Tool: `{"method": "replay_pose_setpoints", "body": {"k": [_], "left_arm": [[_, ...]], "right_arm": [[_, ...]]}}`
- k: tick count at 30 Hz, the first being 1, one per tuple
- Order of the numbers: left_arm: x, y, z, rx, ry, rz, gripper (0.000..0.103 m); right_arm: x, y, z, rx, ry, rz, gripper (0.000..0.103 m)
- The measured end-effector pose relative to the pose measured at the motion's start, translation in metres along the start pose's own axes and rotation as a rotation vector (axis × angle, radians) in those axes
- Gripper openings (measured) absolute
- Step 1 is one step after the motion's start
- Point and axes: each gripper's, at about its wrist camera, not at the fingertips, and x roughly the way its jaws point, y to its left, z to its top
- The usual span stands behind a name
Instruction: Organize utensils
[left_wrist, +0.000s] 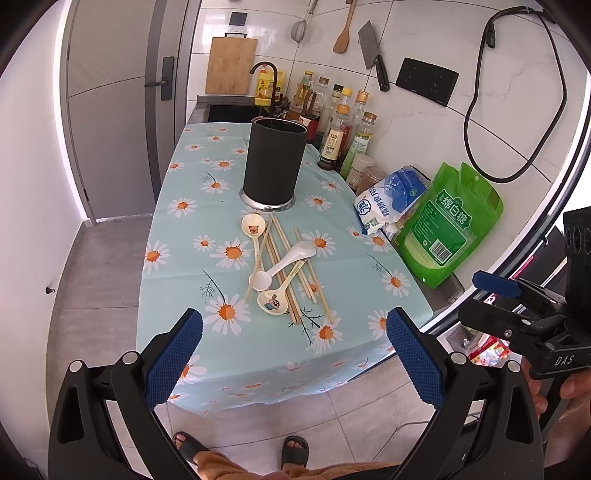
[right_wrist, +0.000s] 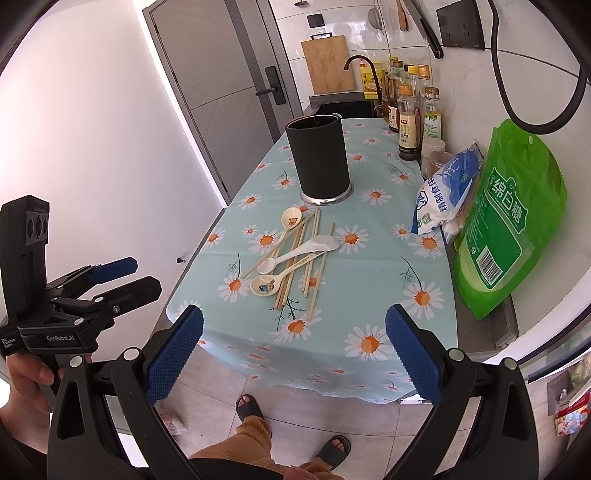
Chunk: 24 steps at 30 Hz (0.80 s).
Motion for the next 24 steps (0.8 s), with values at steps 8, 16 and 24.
{"method": "replay_pose_setpoints", "body": {"k": [8,16,24], "left_arm": [[-0.0026,0.0015,-0.0006,-0.002,-0.006,0.003,0.097],[-0.0026,0.0014,-0.0009,-0.001,-0.006,0.001,0.097],[-0.0042,-0.0004,-0.0011,-0.004,-0.005,0.002,0.097]], "right_arm": [[0.001,-0.0008,-0.0009,0.002,0.002,0.005,0.098],[0.0011,0.0002,-0.0009,0.0,-0.001,0.001,0.098],[0.0017,0.0003,0.0005,0.0,-0.004,0.006,0.098]]}}
